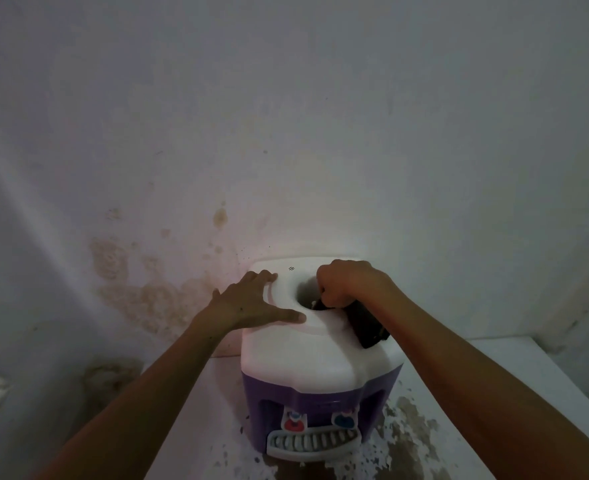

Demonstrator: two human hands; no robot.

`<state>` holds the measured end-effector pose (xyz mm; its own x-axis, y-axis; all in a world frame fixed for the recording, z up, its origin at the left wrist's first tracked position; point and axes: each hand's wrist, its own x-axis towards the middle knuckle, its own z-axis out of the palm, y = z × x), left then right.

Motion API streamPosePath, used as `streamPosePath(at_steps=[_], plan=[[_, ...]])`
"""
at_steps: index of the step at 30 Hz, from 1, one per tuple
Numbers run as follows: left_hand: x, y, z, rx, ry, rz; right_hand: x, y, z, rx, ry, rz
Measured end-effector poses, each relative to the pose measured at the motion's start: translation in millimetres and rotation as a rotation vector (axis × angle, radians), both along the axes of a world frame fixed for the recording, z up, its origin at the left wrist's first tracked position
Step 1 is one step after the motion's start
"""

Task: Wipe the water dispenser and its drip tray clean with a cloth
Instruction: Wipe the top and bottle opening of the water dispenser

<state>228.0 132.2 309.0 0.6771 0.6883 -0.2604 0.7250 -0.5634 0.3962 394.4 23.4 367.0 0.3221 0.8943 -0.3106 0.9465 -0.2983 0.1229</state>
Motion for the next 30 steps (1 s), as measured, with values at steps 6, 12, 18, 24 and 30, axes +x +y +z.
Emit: streamPosePath(at_steps=[6, 12, 18, 24, 30], plan=[[-2.9, -3.0, -0.6, 0.022, -0.020, -0.019, -5.7, 9.4, 11.2, 0.020, 0.265, 0.016], [-4.7, 1.9, 3.7, -0.048, -0.025, -0.030, 7.2, -2.2, -3.0, 0.194, 0.450, 0.004], [-5.1, 5.6, 9.4, -0.056, -0.017, -0.065, 11.4, -15.2, 2.6, 0.171, 0.395, 0.052], [-5.9, 5.1, 9.8, -0.068, -0.047, -0.060, 10.6, -11.3, 5.0, 0.190, 0.399, 0.035], [-5.7, 4.2, 11.6, -0.061, -0.043, -0.061, 13.6, 7.7, -29.0, 0.461, 0.622, -0.110]])
